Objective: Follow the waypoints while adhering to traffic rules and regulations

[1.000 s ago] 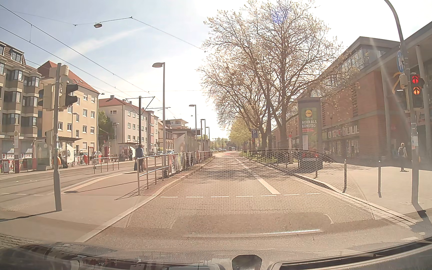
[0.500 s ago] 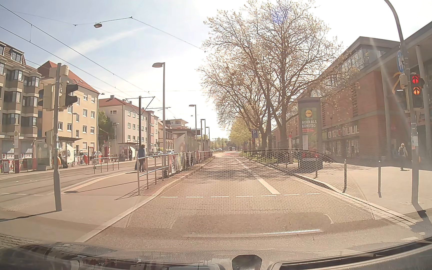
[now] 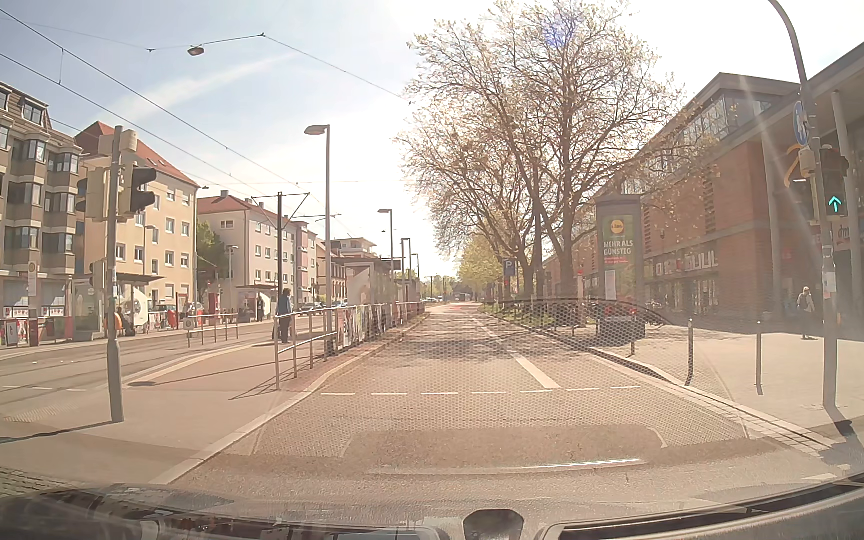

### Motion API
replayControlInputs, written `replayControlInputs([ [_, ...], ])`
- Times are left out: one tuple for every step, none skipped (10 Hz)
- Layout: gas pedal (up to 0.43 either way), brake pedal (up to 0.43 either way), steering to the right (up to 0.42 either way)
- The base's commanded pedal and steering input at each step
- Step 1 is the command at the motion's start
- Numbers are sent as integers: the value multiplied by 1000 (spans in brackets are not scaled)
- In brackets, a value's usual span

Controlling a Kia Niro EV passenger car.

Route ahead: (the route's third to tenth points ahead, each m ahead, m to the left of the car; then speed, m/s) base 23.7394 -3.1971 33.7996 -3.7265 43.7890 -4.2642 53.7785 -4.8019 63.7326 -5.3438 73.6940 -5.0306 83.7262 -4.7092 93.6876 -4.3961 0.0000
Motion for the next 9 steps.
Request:
replayControlInputs([
  [0, 201, -5],
  [0, 201, -6],
  [0, 201, -5],
  [0, 55, -6],
  [0, 0, -6],
  [0, 0, -5],
  [0, 0, -6],
  [98, 0, -6],
  [138, 0, -8],
])
